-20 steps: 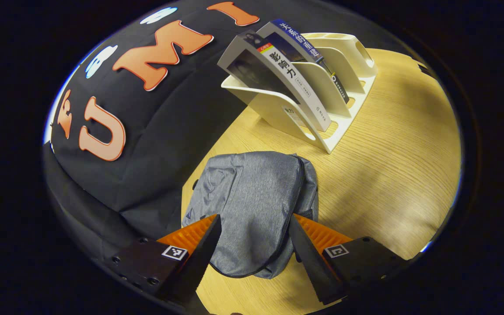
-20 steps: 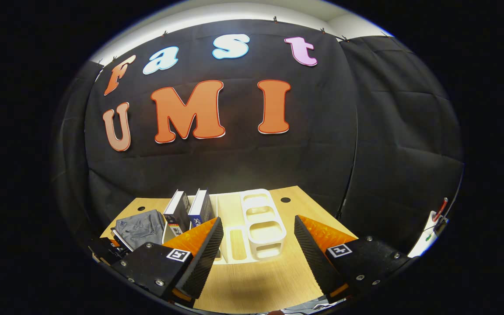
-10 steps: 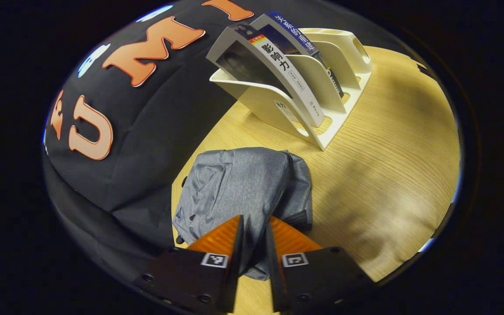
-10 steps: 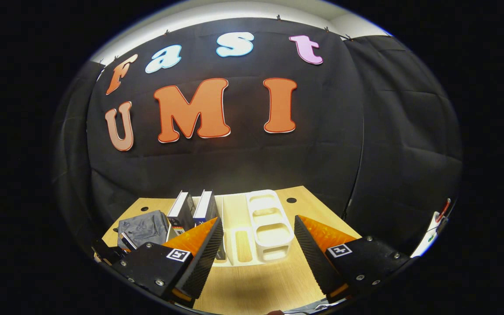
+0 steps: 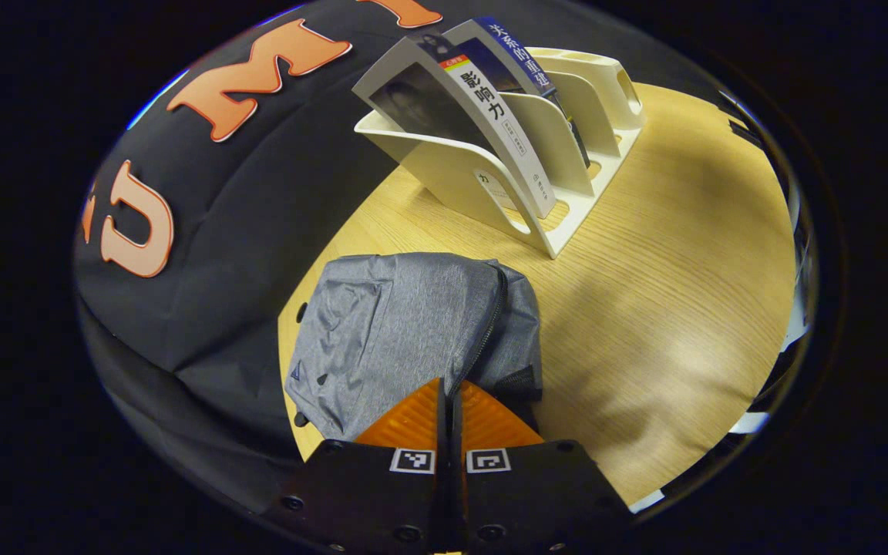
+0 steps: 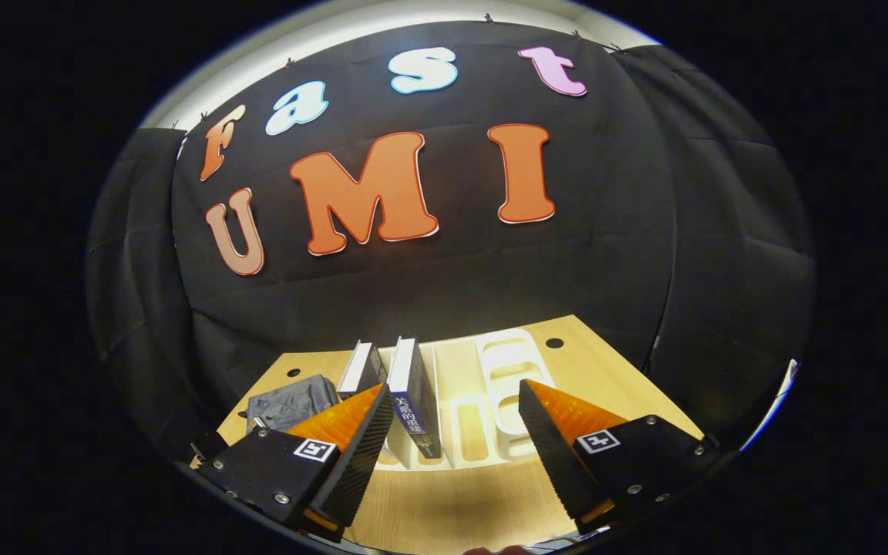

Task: Open the schoolbag, grab two books from the bookshelf and put them into the schoolbag.

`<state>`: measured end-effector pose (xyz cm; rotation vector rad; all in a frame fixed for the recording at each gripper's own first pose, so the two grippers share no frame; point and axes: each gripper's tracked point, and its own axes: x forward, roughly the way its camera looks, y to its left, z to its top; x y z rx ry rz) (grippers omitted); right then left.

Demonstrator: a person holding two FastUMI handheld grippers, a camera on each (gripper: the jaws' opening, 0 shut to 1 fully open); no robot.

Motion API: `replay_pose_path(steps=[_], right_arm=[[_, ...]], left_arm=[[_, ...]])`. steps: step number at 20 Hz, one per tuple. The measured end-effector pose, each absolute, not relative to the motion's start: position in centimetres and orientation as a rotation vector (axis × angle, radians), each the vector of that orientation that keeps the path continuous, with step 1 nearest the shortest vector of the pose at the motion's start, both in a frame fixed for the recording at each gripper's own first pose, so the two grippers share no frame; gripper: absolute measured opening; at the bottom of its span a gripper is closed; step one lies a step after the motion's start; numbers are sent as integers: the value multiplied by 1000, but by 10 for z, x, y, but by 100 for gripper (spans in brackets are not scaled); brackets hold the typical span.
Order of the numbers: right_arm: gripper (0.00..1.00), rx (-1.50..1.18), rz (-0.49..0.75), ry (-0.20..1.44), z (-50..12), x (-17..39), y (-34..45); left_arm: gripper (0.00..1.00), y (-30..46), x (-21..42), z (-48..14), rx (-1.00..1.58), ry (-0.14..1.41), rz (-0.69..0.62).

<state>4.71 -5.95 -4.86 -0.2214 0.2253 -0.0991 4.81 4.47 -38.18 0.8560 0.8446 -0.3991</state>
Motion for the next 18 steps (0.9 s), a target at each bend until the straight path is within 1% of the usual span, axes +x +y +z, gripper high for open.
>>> replay_pose_path(steps=[1,2,6,11,14,18], right_arm=[[98,-239,-96,226,-47,51,-55],[98,-254,-85,224,-42,54,-46],[98,-242,-38,251,-41,61,-7],[97,-295,-8,313,-39,76,44],[97,-325,43,415,-45,101,78],[98,-355,37,597,-62,153,91]], left_arm=[[7,46,51,-375,841,852,-421],[1,47,54,-367,823,854,-440],[0,58,76,-311,736,847,-490],[1,86,116,-232,663,779,-509],[1,99,140,-216,652,744,-505],[1,105,152,-210,638,731,-496]])
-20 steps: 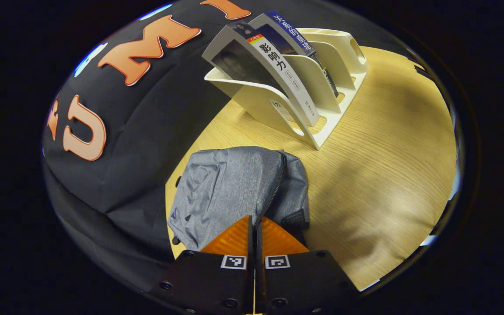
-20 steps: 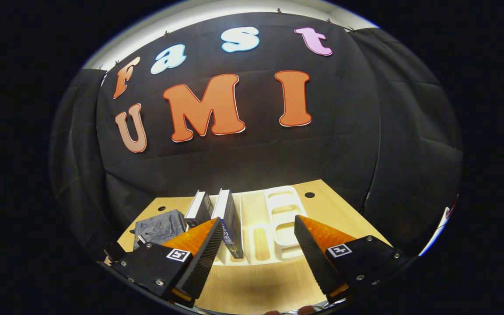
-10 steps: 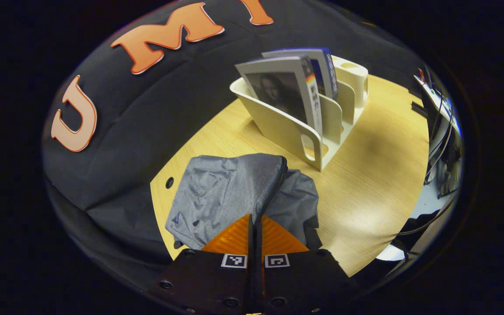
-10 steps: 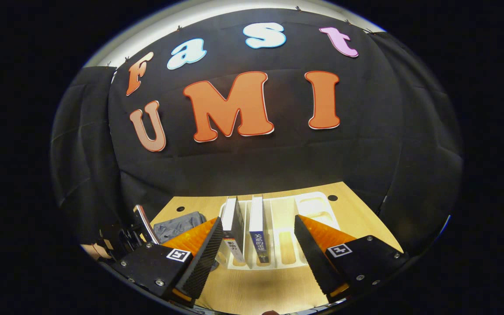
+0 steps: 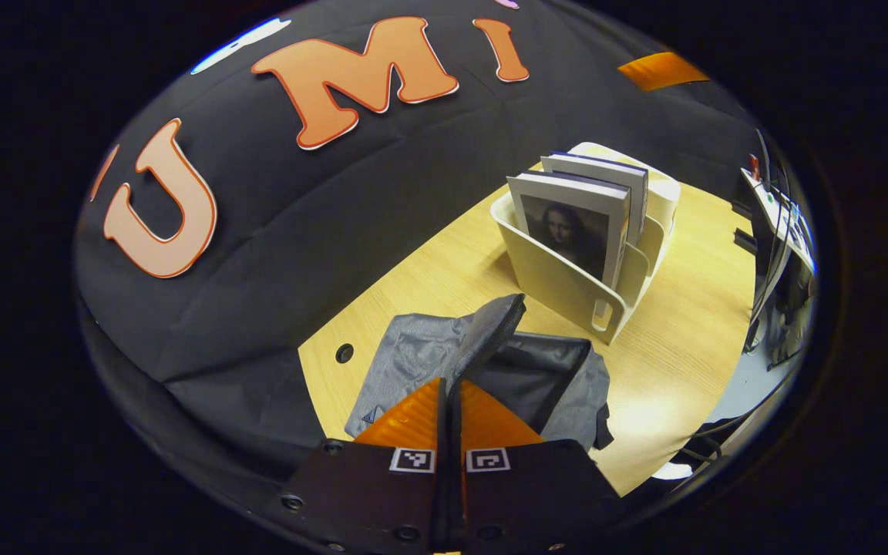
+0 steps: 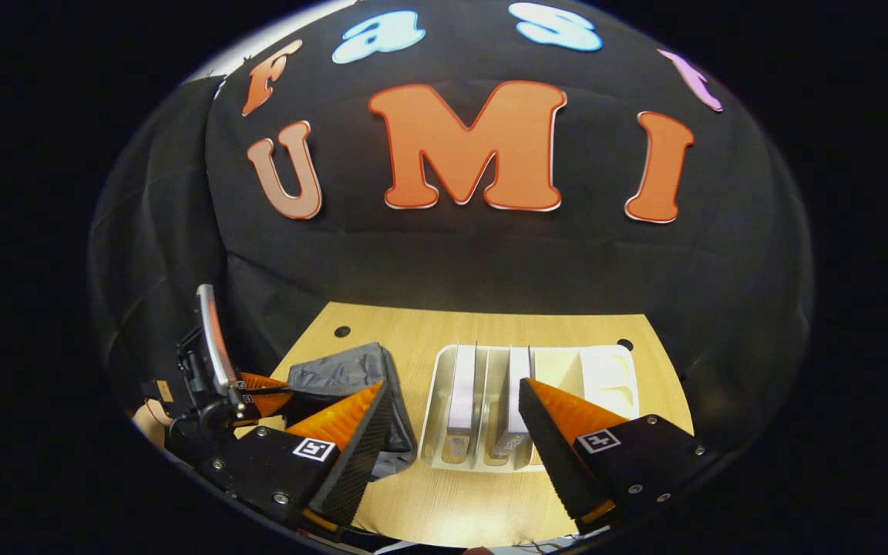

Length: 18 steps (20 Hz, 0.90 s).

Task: Open the schoolbag, grab two books from the bookshelf and put them into the schoolbag.

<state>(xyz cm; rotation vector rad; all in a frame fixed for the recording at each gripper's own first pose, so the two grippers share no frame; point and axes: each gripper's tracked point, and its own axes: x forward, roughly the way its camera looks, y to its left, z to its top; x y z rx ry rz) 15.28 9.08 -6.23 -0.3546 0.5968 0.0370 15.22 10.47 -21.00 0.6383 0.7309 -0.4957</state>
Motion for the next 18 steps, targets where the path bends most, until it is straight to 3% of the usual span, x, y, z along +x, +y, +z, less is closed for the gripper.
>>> replay_pose_path(steps=[7,18], right_arm=[[99,-392,0,915,-133,219,88],[99,-386,-180,1080,-196,251,44]], left_arm=[[1,108,165,-207,605,704,-478],[1,123,174,-199,492,697,-480]])
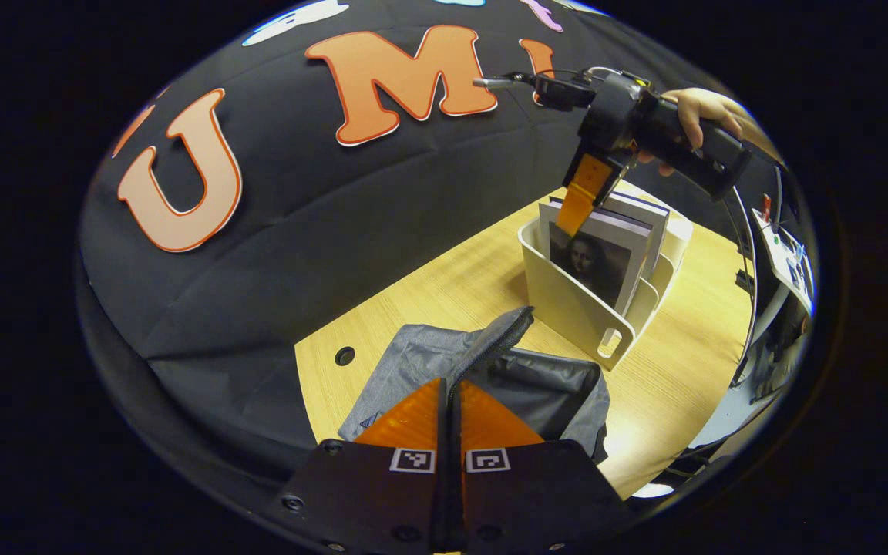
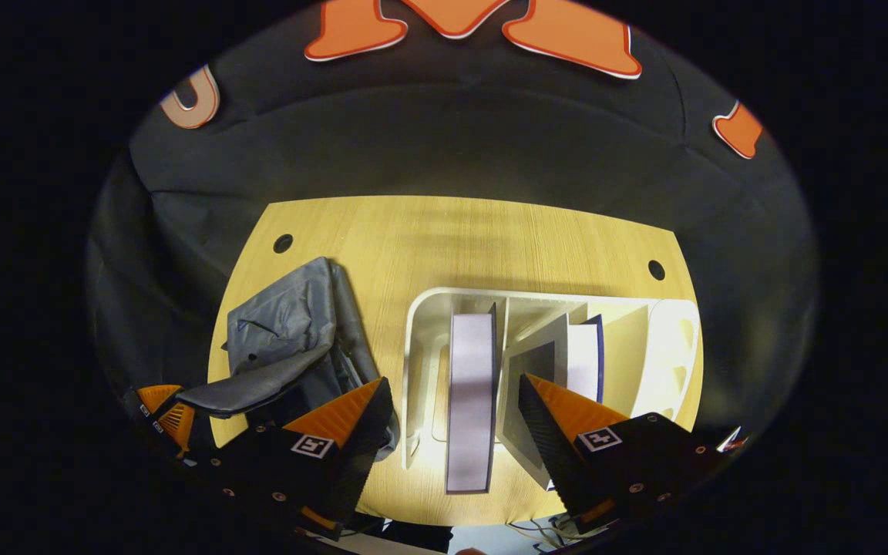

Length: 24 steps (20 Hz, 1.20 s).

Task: Open the schoolbag, grab two books from the bookshelf and put them into the schoolbag.

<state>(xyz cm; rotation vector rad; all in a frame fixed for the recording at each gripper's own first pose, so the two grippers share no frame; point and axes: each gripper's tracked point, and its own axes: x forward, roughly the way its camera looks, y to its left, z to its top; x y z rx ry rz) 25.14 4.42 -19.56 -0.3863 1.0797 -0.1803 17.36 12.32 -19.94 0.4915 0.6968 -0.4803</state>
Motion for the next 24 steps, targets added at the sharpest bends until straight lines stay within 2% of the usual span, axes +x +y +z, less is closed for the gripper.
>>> replay_pose_path(steps=[4,6,7,9,11,18,24], right_arm=[[99,-349,-219,1125,-218,254,34],[92,-339,-241,1137,-226,255,27],[82,-334,-250,1146,-230,256,24],[73,-311,-253,1157,-237,257,24],[41,-298,-261,1146,-238,261,24],[37,-276,-259,1076,-188,246,39],[37,-288,-179,953,-112,190,73]], left_arm=[[1,124,173,-201,481,696,-492],[1,127,174,-204,476,698,-489],[1,127,173,-206,473,702,-488],[1,127,174,-206,465,705,-488],[1,127,173,-208,456,710,-489],[1,127,174,-216,428,728,-499],[1,132,173,-225,385,742,-522]])
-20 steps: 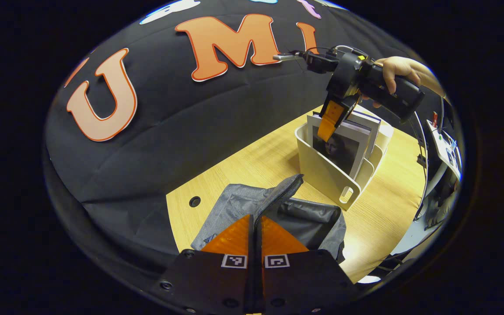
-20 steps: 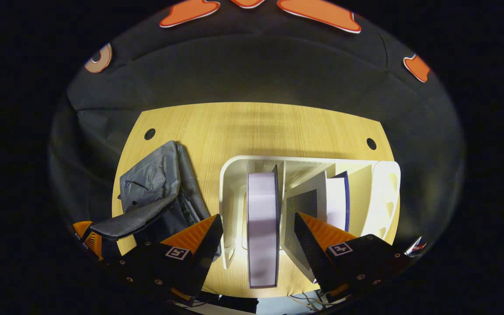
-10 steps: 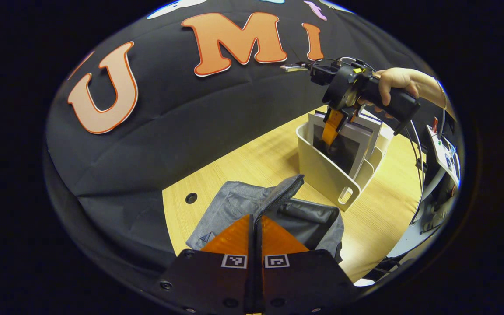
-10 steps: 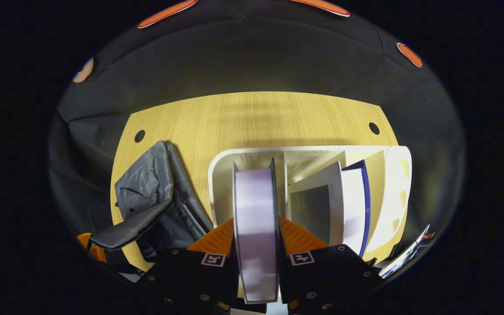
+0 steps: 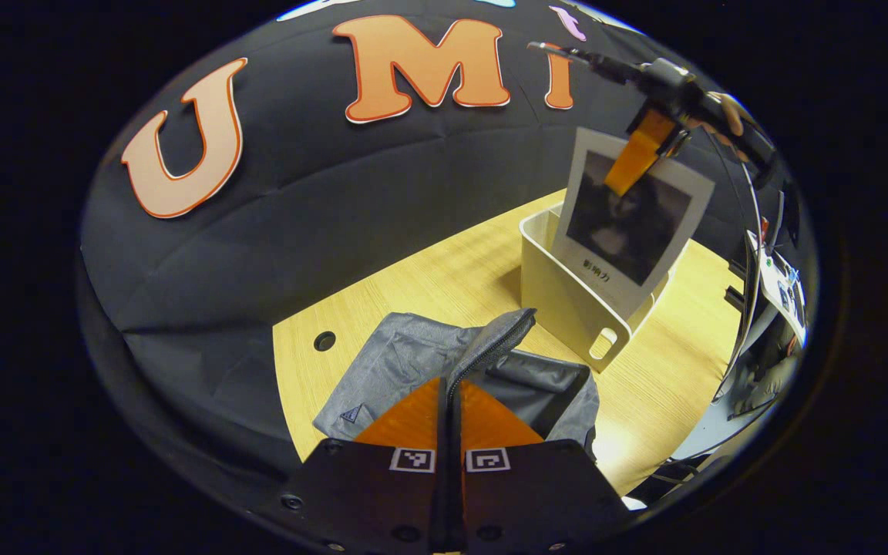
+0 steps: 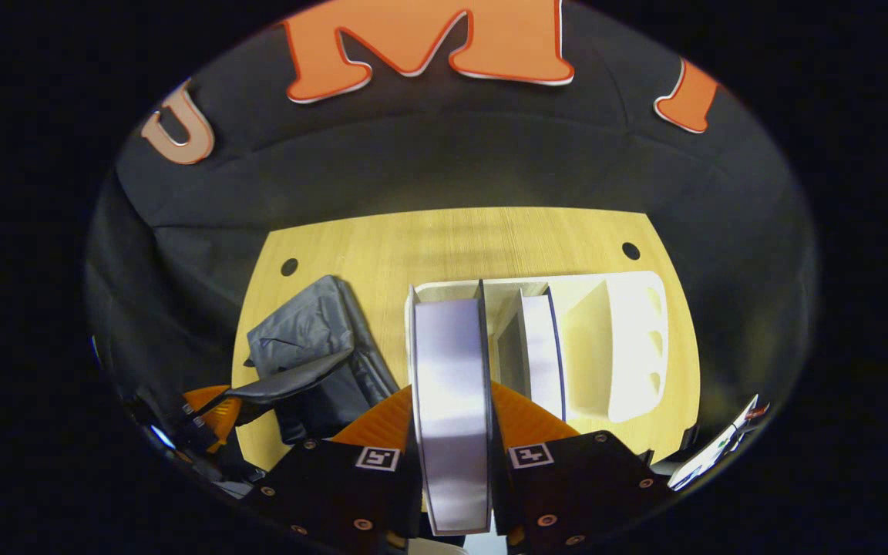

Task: Open the schoolbag, grab two books from the bookshelf and put them into the schoolbag.

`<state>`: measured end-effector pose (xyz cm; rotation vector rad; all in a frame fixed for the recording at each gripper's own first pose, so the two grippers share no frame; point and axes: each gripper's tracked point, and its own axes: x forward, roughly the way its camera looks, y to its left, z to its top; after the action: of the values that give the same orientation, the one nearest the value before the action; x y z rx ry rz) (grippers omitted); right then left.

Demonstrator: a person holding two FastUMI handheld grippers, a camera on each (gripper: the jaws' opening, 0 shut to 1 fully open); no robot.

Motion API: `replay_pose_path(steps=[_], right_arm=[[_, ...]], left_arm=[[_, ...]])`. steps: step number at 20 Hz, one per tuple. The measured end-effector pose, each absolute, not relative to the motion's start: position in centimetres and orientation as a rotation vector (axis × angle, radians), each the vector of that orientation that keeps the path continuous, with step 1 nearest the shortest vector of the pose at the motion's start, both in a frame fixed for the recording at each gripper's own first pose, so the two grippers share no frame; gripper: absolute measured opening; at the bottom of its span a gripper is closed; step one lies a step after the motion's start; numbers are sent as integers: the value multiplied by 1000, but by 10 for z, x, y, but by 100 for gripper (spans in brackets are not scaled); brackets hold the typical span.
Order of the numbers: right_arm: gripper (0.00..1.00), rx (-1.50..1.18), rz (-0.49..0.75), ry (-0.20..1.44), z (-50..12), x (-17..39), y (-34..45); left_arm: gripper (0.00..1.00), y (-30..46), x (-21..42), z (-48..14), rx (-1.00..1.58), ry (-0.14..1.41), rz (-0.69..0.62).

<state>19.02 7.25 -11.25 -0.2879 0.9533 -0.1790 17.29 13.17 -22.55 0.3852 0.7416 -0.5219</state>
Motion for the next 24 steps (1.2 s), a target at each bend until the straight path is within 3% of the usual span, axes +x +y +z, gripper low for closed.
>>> replay_pose_path(steps=[3,7,17,24], right_arm=[[37,-260,-118,850,-79,148,96],[37,-29,-34,732,-62,92,128],[36,678,-41,642,-197,84,147],[36,930,-100,528,-278,128,158]], left_arm=[[1,135,174,-226,377,741,-528],[1,136,175,-223,379,736,-523],[1,135,173,-201,378,702,-512],[1,122,160,-200,375,710,-546]])
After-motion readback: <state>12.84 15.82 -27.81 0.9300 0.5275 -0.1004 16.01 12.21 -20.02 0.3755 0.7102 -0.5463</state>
